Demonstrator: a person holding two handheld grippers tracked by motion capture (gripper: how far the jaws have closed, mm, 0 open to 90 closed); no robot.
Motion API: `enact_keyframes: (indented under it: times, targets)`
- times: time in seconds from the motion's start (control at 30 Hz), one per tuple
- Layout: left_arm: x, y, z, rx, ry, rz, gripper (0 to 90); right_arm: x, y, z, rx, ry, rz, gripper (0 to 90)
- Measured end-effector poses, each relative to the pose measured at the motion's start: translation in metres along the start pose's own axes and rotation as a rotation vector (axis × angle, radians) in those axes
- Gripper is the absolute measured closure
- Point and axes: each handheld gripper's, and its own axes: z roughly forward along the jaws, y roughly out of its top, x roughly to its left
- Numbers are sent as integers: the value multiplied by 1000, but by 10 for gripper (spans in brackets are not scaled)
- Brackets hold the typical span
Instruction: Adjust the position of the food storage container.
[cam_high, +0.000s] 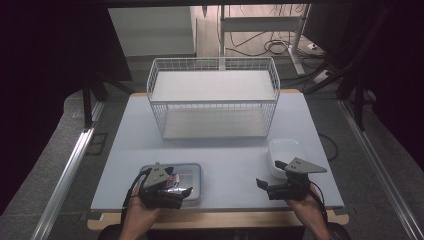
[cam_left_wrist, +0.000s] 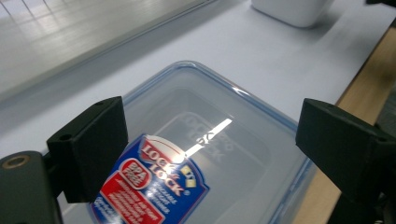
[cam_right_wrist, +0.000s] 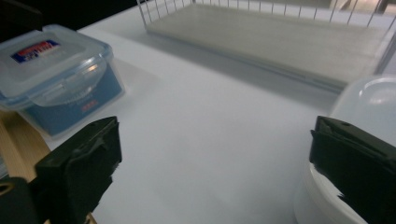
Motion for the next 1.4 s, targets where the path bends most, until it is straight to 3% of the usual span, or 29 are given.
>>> enact_keyframes:
  times: [0.13, 0.2, 0.27, 0.37, 0.6, 0.67, 0.87, 0.97, 1.1, 1.23, 1.4]
  targets:
    - [-2, 2, -3, -18, -11, -16, 94, -4, -1, 1, 50, -16, 14, 46]
    - [-5, 1, -2, -5, 20, 36, 76, -4, 0, 1, 50, -11, 39, 30]
    - [-5, 1, -2, 5, 28, 49, 76, -5, 1, 1, 54, -6, 46, 4]
    - [-5, 0, -1, -2, 8, 28, 73, -6, 1, 1, 67, -18, 34, 4]
    - [-3, 0, -2, 3, 16, 15, 74, -9, 6, -1, 95, -24, 32, 62]
    - [-3, 0, -2, 3, 20, 13, 75, -11, 12, 1, 118, -39, -5, 102]
    - [-2, 1, -2, 9, 39, 12, 77, -15, 27, 10, 172, -75, -24, 337]
    - [-3, 1, -2, 19, 44, 13, 86, -20, 35, 14, 188, -59, -20, 445]
    - [-3, 1, -3, 22, 50, 13, 87, -25, 45, 22, 221, -57, -65, 636]
    - [-3, 1, -3, 20, 52, 14, 87, -32, 51, 32, 253, -48, -62, 805]
    - [-4, 1, -3, 27, 60, 29, 88, -38, 51, 39, 293, -78, -84, 890]
